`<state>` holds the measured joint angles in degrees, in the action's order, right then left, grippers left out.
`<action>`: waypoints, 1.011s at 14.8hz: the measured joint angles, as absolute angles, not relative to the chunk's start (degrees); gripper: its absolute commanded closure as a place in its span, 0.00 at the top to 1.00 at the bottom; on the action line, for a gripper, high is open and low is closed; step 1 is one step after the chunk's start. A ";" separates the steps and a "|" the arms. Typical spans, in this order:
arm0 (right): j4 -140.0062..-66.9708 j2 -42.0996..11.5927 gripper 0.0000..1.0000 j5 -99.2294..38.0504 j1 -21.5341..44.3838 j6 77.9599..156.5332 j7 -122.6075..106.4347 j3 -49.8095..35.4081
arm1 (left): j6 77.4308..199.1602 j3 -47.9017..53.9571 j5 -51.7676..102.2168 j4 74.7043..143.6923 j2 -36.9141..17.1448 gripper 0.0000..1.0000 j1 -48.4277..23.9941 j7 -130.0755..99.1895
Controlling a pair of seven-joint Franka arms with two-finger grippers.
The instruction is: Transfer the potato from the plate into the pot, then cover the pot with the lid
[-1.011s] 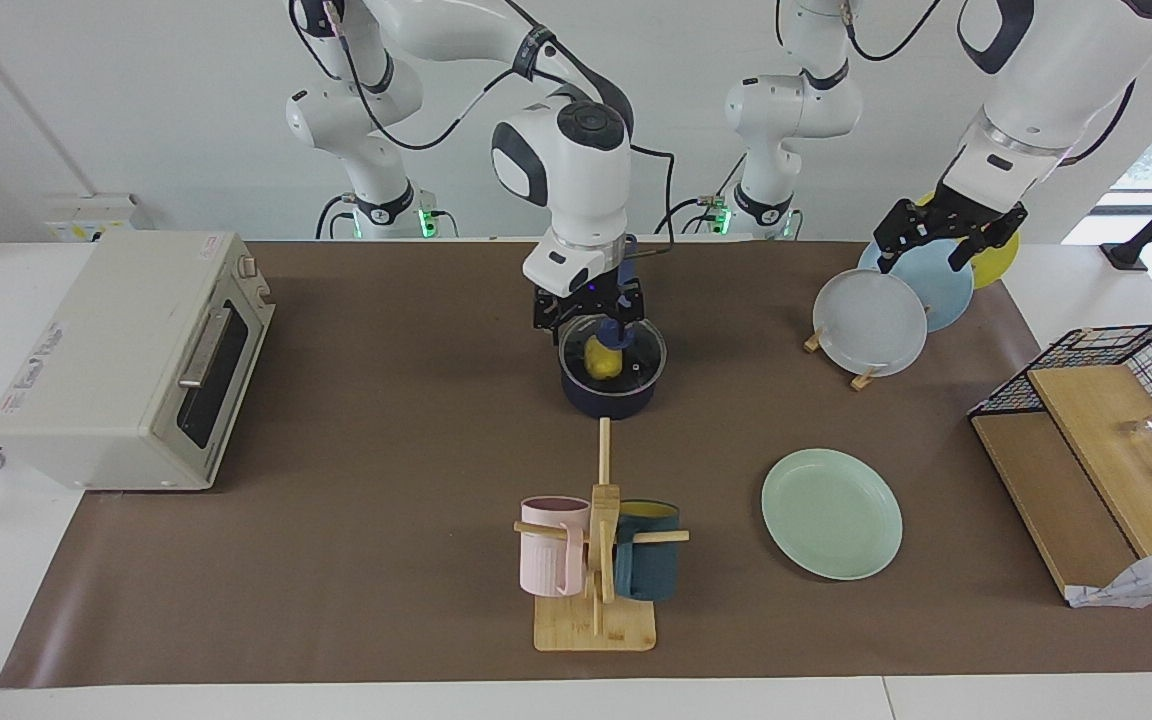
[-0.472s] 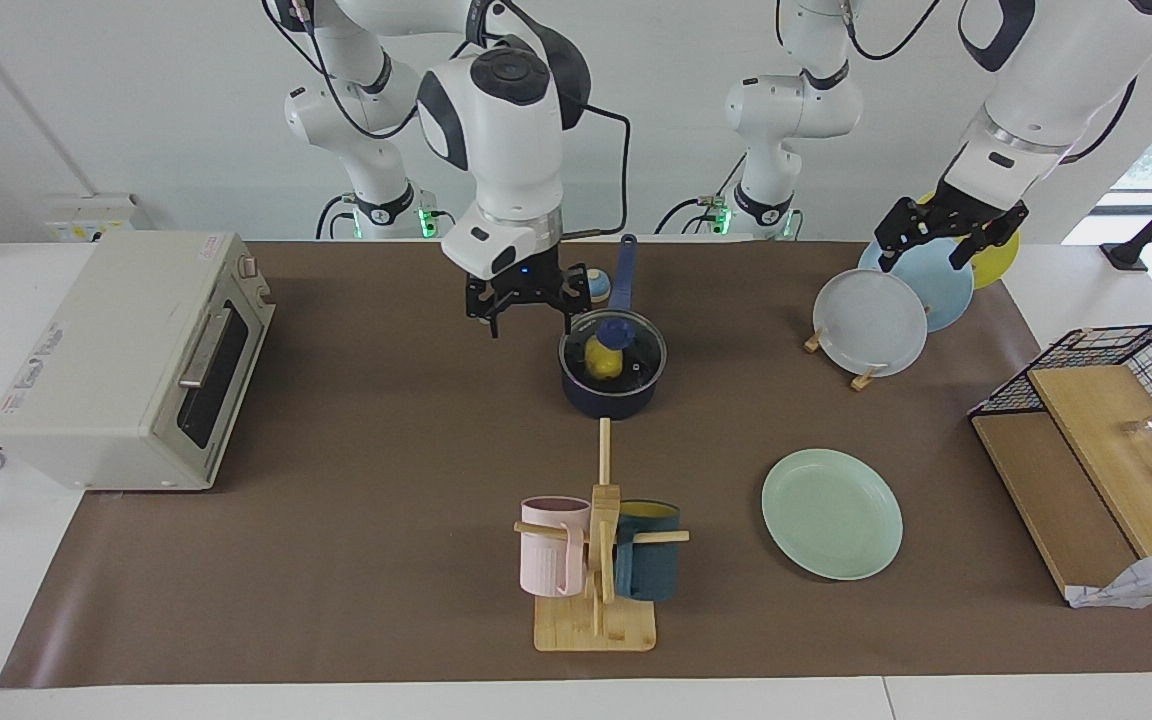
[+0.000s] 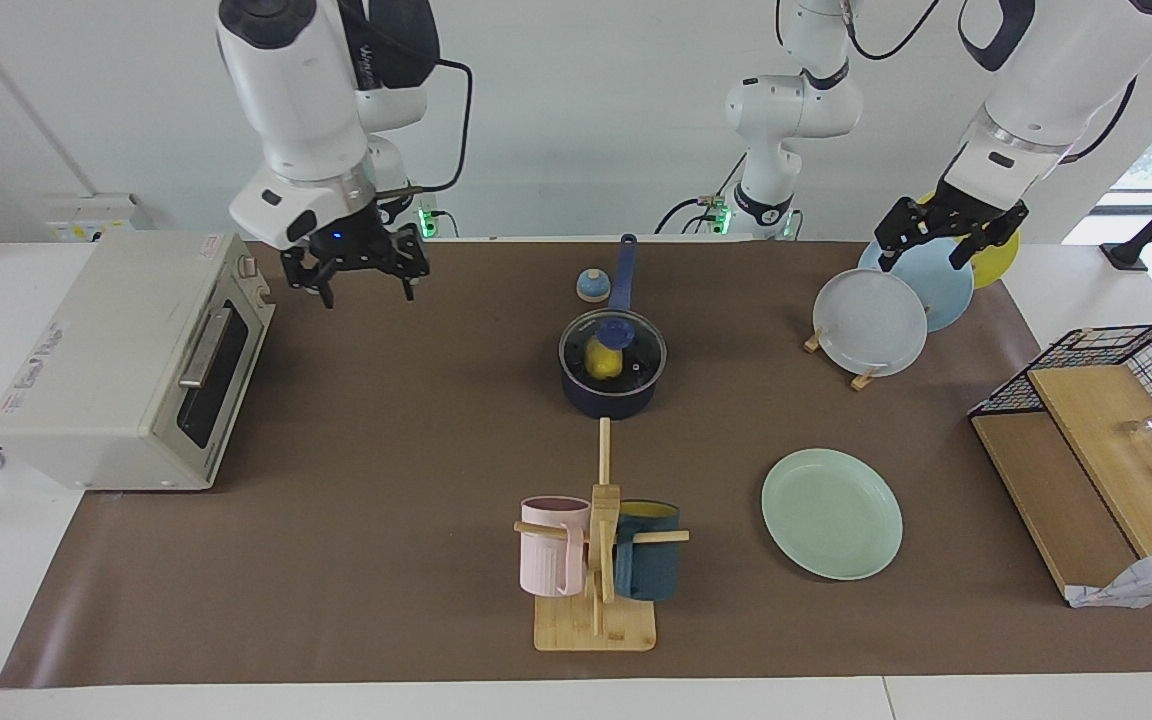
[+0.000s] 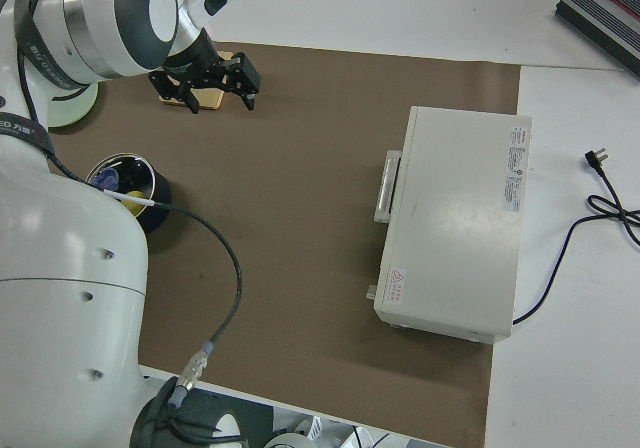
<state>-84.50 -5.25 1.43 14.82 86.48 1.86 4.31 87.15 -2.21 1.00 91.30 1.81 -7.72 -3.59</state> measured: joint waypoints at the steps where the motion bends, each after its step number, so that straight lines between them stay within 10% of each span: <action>1: -84.87 -4.26 1.00 1.45 14.67 84.87 -1.10 6.27 | 87.15 -2.20 1.00 91.30 1.81 1.00 -7.72 -3.59; 15: -92.38 0.81 1.00 1.48 8.29 83.34 -9.47 9.72 | 87.15 -2.20 1.00 91.30 1.81 1.00 -7.72 -3.61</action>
